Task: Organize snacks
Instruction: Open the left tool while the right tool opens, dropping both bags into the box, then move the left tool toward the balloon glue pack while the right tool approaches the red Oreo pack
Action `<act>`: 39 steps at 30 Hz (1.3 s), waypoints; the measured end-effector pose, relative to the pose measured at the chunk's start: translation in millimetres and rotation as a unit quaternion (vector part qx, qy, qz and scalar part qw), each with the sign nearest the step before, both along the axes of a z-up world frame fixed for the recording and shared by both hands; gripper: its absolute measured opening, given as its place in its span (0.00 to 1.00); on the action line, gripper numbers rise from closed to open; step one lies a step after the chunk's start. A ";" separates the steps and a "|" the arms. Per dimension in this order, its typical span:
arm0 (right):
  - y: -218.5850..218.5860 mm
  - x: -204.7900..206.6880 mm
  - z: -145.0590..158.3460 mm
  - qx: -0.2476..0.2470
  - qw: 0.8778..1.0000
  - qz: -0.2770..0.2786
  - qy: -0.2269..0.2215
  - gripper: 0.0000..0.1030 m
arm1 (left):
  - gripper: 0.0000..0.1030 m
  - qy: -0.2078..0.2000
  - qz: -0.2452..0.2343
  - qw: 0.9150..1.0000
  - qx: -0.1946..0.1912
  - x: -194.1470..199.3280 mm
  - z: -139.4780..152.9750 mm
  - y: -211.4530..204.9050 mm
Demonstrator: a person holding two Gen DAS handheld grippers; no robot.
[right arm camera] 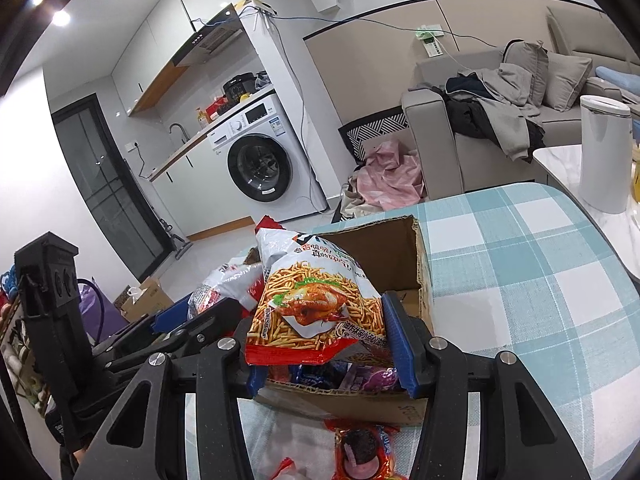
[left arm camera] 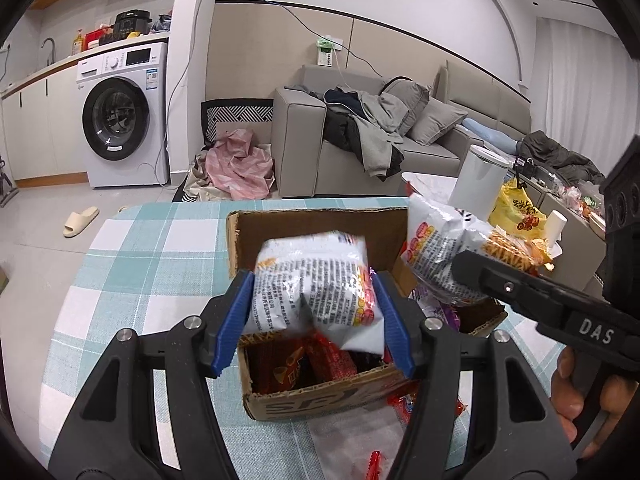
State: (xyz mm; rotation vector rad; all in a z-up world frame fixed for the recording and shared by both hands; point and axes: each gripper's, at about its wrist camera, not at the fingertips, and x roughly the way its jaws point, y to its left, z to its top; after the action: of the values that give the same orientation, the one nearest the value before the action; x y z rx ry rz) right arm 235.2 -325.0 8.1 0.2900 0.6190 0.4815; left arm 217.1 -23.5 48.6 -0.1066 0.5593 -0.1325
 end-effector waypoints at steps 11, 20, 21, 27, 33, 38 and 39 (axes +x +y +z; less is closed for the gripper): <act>3.9 6.6 -5.1 -0.012 1.000 -0.003 0.006 0.56 | 0.62 0.010 -0.008 1.000 0.004 4.1 0.1 -8.0; -18.0 -17.2 0.7 -0.013 1.000 0.001 -0.019 0.94 | 1.00 -0.010 0.006 1.000 0.014 -31.5 5.6 3.1; -19.0 -19.8 0.4 -0.015 1.000 0.004 -0.018 0.95 | 1.00 -0.012 0.005 1.000 0.021 -37.4 5.5 2.0; -20.7 -36.3 -3.2 -0.030 0.999 0.019 -0.012 0.99 | 1.00 -0.015 -0.004 0.999 0.033 -67.5 4.0 -7.1; -18.2 -54.5 -6.5 -0.045 0.998 0.034 -0.011 1.00 | 1.00 -0.016 -0.009 1.000 0.018 -92.9 0.3 -6.0; -18.0 -62.2 -15.0 -0.056 0.998 0.031 -0.006 1.00 | 1.00 -0.008 0.002 1.000 0.015 -105.3 -9.2 -2.4; -18.1 -62.6 -16.6 -0.057 0.998 0.031 -0.005 1.00 | 1.00 -0.007 0.004 1.000 0.013 -108.4 -12.4 -2.0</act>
State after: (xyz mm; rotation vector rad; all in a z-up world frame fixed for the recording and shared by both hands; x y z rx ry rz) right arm 172.5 -343.2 -8.4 0.1599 0.6457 0.5043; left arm 108.6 -25.5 36.1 -0.0820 0.5464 -0.1172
